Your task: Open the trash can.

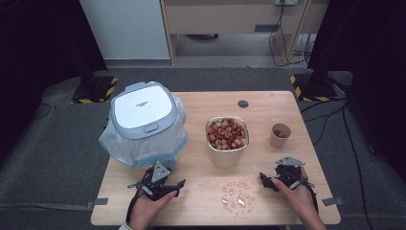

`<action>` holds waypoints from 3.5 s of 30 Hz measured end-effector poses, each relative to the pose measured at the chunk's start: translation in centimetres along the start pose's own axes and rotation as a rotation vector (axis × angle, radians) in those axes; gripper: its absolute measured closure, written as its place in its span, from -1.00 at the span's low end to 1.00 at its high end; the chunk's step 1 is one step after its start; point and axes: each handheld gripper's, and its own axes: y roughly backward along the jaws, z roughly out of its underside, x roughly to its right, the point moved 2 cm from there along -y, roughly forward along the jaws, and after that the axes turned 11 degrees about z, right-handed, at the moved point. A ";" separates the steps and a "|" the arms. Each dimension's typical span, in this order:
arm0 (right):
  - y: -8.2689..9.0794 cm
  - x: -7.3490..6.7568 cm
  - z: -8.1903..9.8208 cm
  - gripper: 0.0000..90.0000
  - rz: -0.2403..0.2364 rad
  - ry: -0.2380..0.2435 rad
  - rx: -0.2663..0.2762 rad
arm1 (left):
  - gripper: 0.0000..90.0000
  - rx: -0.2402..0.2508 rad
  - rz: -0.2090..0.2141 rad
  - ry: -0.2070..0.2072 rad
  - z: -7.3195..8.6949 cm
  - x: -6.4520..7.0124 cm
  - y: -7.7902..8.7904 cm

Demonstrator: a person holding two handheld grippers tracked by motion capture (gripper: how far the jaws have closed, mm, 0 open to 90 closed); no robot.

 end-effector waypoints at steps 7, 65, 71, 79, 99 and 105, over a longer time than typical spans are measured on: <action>0.0 0.0 0.0 -0.99 -0.002 0.002 0.000 | -0.10 0.011 -0.017 0.001 -0.2 -0.1 0.4; 0.0 0.1 0.1 -0.99 -0.010 0.013 0.002 | 0.96 -0.050 -0.180 0.019 0.5 -3.2 -1.0; 0.0 0.1 0.1 -0.99 -0.011 0.011 0.001 | 0.94 -0.054 -0.180 0.011 0.5 -3.3 -1.1; 0.0 0.3 0.0 -0.95 -0.023 0.018 0.004 | 0.94 -0.060 -0.181 0.003 0.5 -3.3 -1.1; 0.6 2.1 -1.2 -0.81 0.073 -0.031 0.062 | 0.94 -0.063 -0.186 -0.003 0.4 -3.2 -1.2; 0.7 2.5 -2.1 -0.80 0.100 -0.047 0.090 | 0.94 -0.060 -0.185 -0.004 0.5 -3.2 -1.2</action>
